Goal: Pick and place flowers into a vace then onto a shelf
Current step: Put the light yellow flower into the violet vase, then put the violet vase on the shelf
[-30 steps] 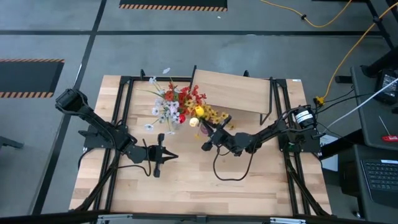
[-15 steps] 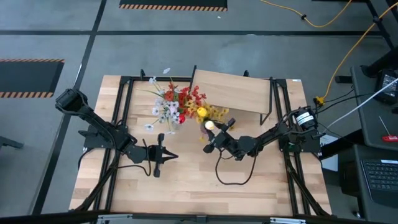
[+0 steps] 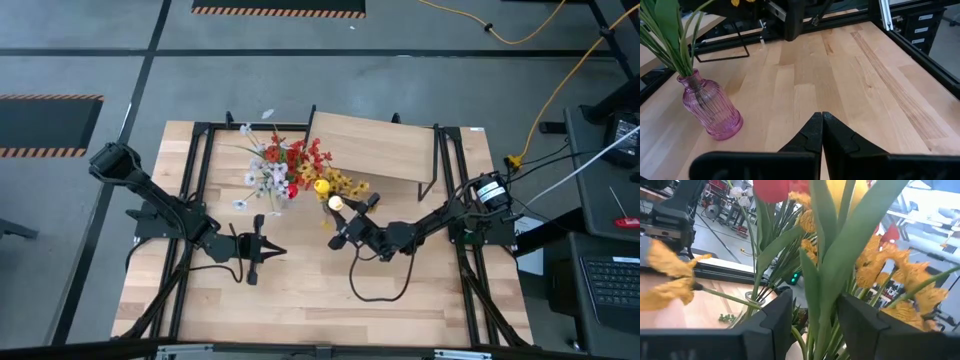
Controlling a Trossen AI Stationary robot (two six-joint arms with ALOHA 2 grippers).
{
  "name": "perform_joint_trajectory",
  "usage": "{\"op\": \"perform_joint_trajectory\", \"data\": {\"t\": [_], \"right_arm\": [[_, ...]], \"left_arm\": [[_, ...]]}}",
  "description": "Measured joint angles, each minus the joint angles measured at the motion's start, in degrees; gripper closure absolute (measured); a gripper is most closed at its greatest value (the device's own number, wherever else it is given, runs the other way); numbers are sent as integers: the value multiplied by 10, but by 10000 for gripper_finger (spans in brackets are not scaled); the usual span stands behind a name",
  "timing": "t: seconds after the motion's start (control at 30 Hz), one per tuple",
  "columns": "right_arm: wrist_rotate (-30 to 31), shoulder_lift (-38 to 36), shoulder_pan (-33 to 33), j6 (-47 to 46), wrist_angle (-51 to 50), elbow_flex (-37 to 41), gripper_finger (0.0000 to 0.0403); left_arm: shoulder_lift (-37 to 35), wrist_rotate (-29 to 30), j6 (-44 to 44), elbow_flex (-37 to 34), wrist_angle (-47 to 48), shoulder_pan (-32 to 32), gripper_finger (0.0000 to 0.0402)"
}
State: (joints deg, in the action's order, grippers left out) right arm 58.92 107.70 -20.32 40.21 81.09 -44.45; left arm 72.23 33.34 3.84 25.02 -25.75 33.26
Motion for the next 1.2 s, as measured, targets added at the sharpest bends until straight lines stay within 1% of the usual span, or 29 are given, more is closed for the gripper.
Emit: {"op": "perform_joint_trajectory", "data": {"t": [0.17,0.33,0.4,0.53,0.77,0.97,1.2], "right_arm": [[2,0,-6,25,25,-1,249],[4,-6,-16,42,15,-20,249],[22,-6,-23,73,10,-35,249],[98,-6,-40,127,3,-68,249],[112,-7,-72,177,2,-99,249],[183,-7,-92,220,2,-128,249],[221,-6,-134,266,3,-170,249]], "left_arm": [[0,0,0,0,0,0,399],[0,0,0,0,2,0,398],[0,0,0,0,2,0,397],[0,-2,0,0,2,0,397],[0,-4,-1,0,2,0,398],[0,-31,-1,0,3,0,398],[0,-33,-1,0,3,0,398]]}}
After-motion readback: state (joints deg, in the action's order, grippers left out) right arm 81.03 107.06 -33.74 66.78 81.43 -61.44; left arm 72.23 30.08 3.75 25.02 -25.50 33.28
